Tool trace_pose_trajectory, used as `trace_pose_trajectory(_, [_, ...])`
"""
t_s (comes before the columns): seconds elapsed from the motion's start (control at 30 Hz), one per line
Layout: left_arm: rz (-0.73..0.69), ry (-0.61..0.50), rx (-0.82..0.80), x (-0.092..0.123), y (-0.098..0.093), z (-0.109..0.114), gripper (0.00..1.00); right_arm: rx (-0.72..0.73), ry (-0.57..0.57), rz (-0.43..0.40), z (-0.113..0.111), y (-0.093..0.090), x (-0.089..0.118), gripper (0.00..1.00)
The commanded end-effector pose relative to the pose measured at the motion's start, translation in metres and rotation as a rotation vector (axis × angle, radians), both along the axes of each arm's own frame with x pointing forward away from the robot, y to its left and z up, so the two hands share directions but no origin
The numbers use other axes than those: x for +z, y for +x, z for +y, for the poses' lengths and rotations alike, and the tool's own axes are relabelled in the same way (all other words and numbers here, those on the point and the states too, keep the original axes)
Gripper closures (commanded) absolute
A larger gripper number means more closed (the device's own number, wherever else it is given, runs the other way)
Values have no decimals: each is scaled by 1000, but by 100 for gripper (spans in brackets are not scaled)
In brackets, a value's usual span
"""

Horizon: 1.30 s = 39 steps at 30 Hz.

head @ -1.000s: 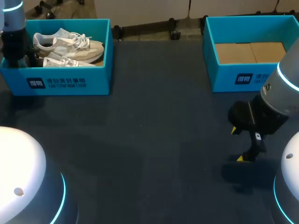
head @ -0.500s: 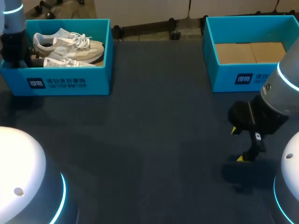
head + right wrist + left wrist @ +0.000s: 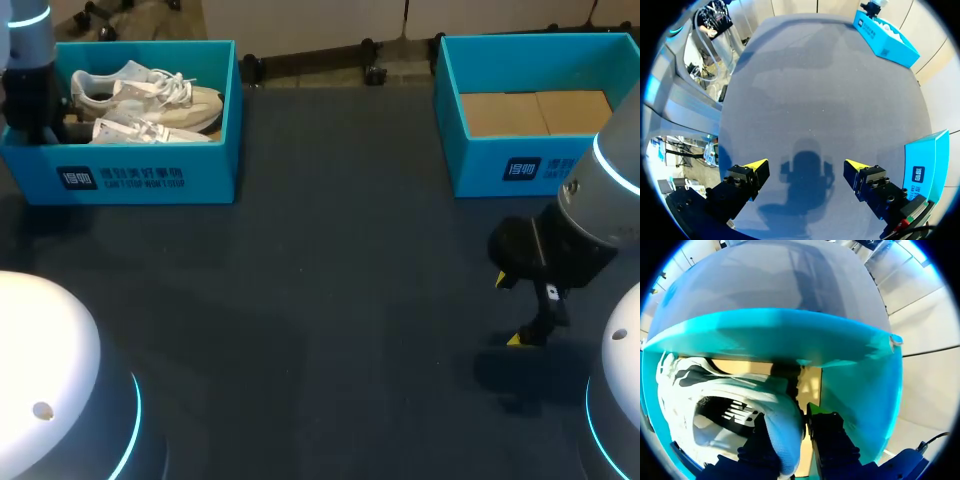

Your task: Take the shoe out of the shoebox, open the shoe tongue, remove and reinsert the insole, then place the shoe into the shoebox

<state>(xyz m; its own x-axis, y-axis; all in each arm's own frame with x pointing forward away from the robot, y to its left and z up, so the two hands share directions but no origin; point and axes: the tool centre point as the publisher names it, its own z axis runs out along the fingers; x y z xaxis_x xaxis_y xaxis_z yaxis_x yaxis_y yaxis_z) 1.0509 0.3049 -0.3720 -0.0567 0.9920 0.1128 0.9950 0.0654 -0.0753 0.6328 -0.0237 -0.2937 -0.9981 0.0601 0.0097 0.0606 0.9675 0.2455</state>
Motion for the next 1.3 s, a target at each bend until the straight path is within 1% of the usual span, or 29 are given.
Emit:
trace_pose_trajectory(0.03, [11,-15,12,16,2,3,100,-1,0,-2,0,-1,-1,0])
trace_pose_trajectory(0.2, [31,-20,61,37,8,4,100,-1,0,-2,0,-1,-1,0])
trace_pose_trajectory(0.43, [23,6,125,66,15,7,100,-1,0,-2,0,-1,-1,0])
trace_pose_trajectory(0.87, [20,19,211,98,27,11,100,-1,0,-2,0,-1,-1,0])
trace_pose_trajectory(0.93, [20,21,217,102,27,10,100,-1,0,-2,0,-1,-1,0])
trace_pose_trajectory(1.07, [13,31,234,117,22,10,100,-1,0,-2,0,-1,-1,0])
trace_pose_trajectory(1.1, [16,39,243,125,19,11,100,-1,0,-2,0,-1,-1,0])
trace_pose_trajectory(1.17, [-20,63,261,135,14,11,100,-1,0,-2,0,-1,-1,0])
trace_pose_trajectory(1.2, [-17,58,262,145,10,12,100,-1,0,-2,0,-1,-1,0])
trace_pose_trajectory(1.3, [-5,46,279,165,1,13,100,-1,0,-2,0,-1,-1,0])
